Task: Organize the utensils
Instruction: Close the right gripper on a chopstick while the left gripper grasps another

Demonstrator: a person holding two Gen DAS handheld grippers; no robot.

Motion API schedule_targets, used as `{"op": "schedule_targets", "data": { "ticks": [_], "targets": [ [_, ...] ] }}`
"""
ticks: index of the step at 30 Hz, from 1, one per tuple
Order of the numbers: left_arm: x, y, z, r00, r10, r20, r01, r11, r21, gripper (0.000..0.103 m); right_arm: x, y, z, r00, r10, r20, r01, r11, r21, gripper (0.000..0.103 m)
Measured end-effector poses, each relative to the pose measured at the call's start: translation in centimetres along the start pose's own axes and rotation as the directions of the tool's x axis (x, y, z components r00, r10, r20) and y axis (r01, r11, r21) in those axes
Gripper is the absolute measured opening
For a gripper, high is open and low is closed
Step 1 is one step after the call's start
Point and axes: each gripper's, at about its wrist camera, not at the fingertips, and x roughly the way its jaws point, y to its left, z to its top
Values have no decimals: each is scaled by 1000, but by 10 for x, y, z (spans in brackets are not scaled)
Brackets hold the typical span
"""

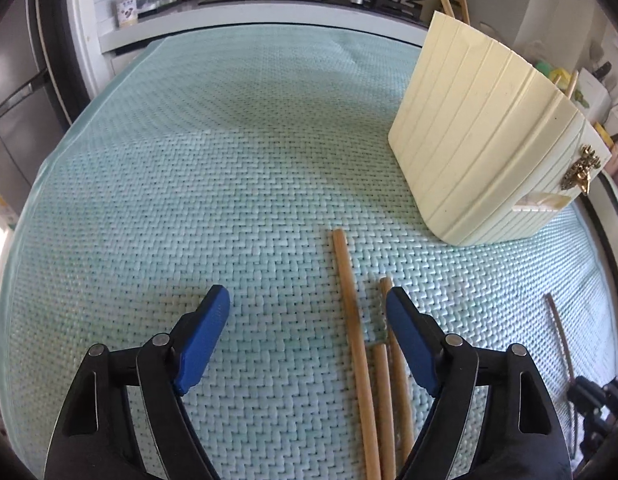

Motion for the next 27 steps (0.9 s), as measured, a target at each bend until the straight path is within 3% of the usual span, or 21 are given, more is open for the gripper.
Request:
{"op": "schedule_targets", "data": {
  "ticks": [4, 6, 8, 10, 15, 16, 20, 27],
  "targets": [
    [-2, -2, -5, 1000, 15, 5, -15, 1000, 26, 80, 7, -2, 8, 1000, 23, -9, -23, 1000, -1, 12],
    [-3, -4, -8, 1000, 24, 6, -24, 999, 48, 77, 14, -3, 16, 999, 37, -13, -37, 999, -1, 22],
    [-3, -6, -9, 999, 38, 5, -38, 997, 66, 74, 21, -2, 26, 999, 37, -22, -38, 999, -15, 22],
    [-4, -7, -9, 999, 42, 9, -43, 996, 84, 66, 30, -1, 38, 998, 54, -23, -55, 998, -25, 22],
    [-2, -10, 1, 1000, 17, -2, -17, 997, 75, 30, 53, -4, 69, 998, 60, -24, -61, 998, -30, 21],
    [0, -11, 4, 1000, 10, -7, -10, 997, 76, 27, 57, -2, 75, 998, 57, -25, -58, 998, -34, 21],
    [1, -22, 6, 1000, -6, -22, 9, 995, 97, 8, 71, -3, 95, 998, 55, -35, -56, 997, -48, 6],
    [-13, -26, 4, 999, -48, 2, 48, 997, 61, 4, 74, -22, 113, 991, 137, -8, -137, 990, 35, 6]
  ]
}}
